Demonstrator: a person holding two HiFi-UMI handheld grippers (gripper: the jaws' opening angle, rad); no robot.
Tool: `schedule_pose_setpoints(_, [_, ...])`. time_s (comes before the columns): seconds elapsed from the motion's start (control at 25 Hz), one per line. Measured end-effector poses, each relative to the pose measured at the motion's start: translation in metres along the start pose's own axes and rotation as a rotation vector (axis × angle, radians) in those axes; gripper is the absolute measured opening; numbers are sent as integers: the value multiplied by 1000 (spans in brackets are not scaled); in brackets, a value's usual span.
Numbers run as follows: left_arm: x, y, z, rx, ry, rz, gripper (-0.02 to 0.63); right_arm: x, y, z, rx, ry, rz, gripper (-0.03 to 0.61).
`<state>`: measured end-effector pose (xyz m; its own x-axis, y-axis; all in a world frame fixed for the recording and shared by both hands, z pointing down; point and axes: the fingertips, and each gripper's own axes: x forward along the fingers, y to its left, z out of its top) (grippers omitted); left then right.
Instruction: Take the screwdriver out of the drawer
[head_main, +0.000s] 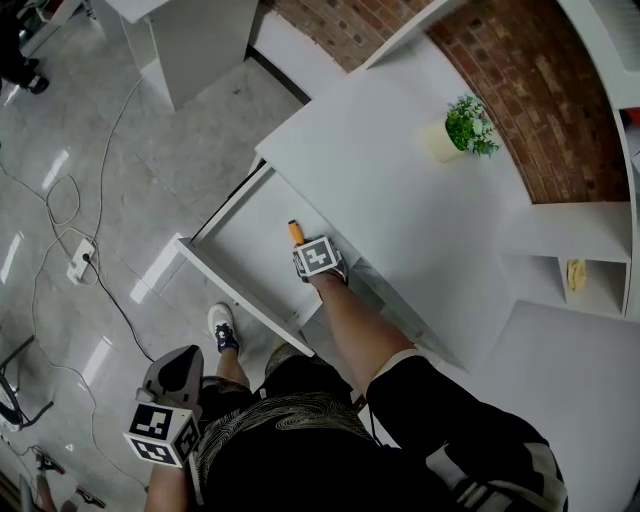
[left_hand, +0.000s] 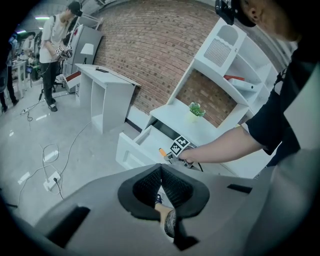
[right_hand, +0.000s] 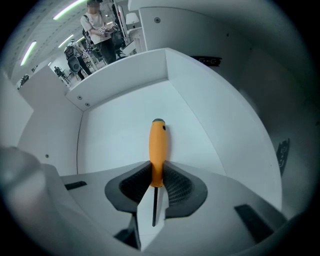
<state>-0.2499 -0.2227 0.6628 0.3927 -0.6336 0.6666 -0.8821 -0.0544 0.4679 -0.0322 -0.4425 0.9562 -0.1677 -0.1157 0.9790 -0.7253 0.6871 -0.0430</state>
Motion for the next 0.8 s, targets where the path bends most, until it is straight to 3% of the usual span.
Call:
schedule_pose_setpoints(0.44, [-38,21,18,36,-102,-2,17,-40,45,5,-36,-29,4,75])
schedule_pose_setpoints(0.8, [-59,15,39,89,-167,-62,17,-102,66,22,-39,-161,-21,75])
